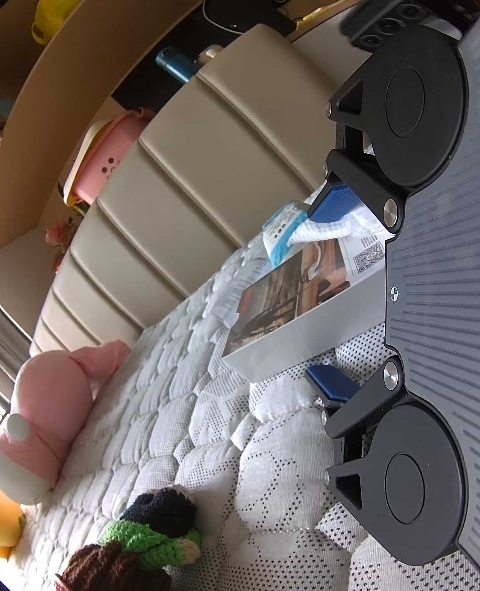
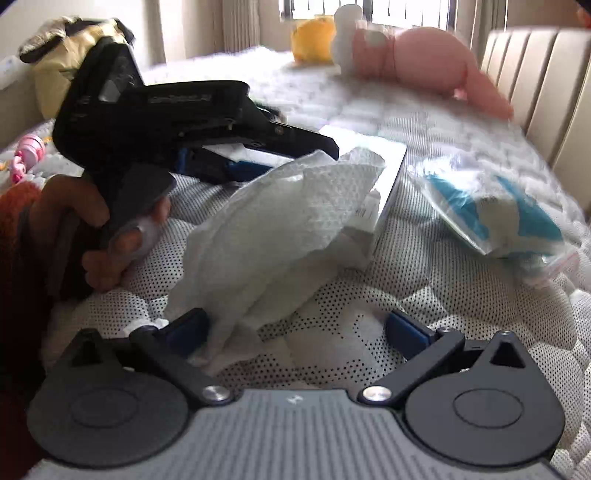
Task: Organize objects
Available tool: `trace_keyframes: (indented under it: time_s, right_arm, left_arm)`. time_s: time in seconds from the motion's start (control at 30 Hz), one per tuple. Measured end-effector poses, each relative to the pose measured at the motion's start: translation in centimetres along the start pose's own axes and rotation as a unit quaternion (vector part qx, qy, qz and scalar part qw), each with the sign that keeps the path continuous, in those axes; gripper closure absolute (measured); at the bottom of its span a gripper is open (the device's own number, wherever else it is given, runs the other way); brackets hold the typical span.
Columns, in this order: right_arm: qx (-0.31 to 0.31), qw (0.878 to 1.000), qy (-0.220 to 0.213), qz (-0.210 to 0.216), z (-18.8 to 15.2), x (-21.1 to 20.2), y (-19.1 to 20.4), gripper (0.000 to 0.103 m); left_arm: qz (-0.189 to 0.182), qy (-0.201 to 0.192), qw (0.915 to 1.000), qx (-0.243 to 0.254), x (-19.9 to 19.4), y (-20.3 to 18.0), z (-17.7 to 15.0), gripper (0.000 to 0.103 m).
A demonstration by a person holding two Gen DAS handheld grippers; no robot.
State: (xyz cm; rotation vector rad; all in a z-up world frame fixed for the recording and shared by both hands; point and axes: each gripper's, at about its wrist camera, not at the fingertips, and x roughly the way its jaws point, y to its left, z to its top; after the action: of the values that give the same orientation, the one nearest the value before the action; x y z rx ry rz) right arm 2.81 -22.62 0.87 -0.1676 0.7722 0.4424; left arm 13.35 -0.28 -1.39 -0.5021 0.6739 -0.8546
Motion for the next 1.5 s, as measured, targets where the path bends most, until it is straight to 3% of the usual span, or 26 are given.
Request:
trace_keyframes:
  time_s: [0.17,0.33,0.47,0.53,0.57,0.6,0.67,0.73,0.8,0.9,1.07,1.23,1.3,1.33,1.43,1.5]
  right_arm:
    - [0.01,0.998,-0.05,0.021,-1.7,-0.6,-1.0,0.0]
    - [0.019,0.998,-0.066,-0.004,-1.1,-1.7,0.1,0.0]
    - [0.004,0.978,-0.208,0.006,-0.5,-5.7,2.0,0.0]
    - [0.004,0.981,-0.194,-0.025,0.6,-4.6,2.9,0.0]
    - [0.01,0.987,-0.161,-0.01,0.9,-3.2,2.7,0.007]
    - [0.015,0.992,-0.129,0.005,1.1,-1.9,2.6,0.024]
    - [0.032,0.996,-0.079,0.031,1.0,0.3,2.1,0.049]
    - [0.04,0.994,-0.099,0.038,0.6,0.3,1.4,0.055]
    - [0.041,0.993,-0.106,0.042,0.6,-0.4,0.5,0.077]
    - [0.058,0.992,-0.11,0.013,0.4,-1.0,-2.3,0.084]
    - [0.128,0.982,-0.12,-0.069,-1.4,-2.6,-8.2,0.084]
    - [0.154,0.976,-0.129,-0.083,-2.1,-3.0,-11.0,0.081]
    - [0.153,0.976,-0.129,-0.09,-2.0,-2.4,-11.8,0.067]
    - [0.155,0.975,-0.132,-0.091,-2.0,-2.2,-12.0,0.065]
    - [0.169,0.971,-0.147,-0.084,-1.7,-2.4,-12.5,0.054]
    - [0.182,0.968,-0.155,-0.078,-2.3,-2.7,-13.0,0.05]
  left_arm:
    - [-0.015,-0.005,0.9998,-0.01,-0.2,0.3,0.0,0.01]
    - [-0.023,-0.009,0.9995,-0.018,-0.3,0.5,0.1,0.01]
    - [-0.028,-0.012,0.9993,-0.024,-0.3,0.7,0.2,0.01]
    - [-0.036,-0.016,0.9986,-0.035,-0.5,1.1,0.2,0.01]
    - [-0.043,-0.021,0.9978,-0.045,-0.6,1.4,0.2,0.01]
    - [-0.052,-0.026,0.9967,-0.056,-0.8,1.7,0.3,0.01]
    - [-0.072,-0.036,0.9934,-0.082,-1.2,2.5,0.3,0.01]
    - [-0.088,-0.044,0.9895,-0.106,-1.4,3.3,0.3,0.01]
    - [-0.096,-0.046,0.9876,-0.115,-1.4,3.6,0.4,0.01]
    - [-0.093,-0.037,0.9896,-0.104,-1.3,3.2,0.5,0.008]
    - [-0.055,-0.006,0.9964,-0.065,-1.0,1.2,0.6,0.005]
    - [0.03,0.038,0.9973,-0.056,0.3,-2.1,0.6,0.0]
    - [0.065,0.064,0.9934,-0.069,1.5,-3.3,1.1,0.0]
    - [0.076,0.078,0.9903,-0.086,2.1,-3.6,1.5,0.0]
    - [0.069,0.114,0.9751,-0.177,4.4,-3.0,2.6,0.0]
    - [0.059,0.111,0.9641,-0.234,5.8,-2.1,3.1,0.0]
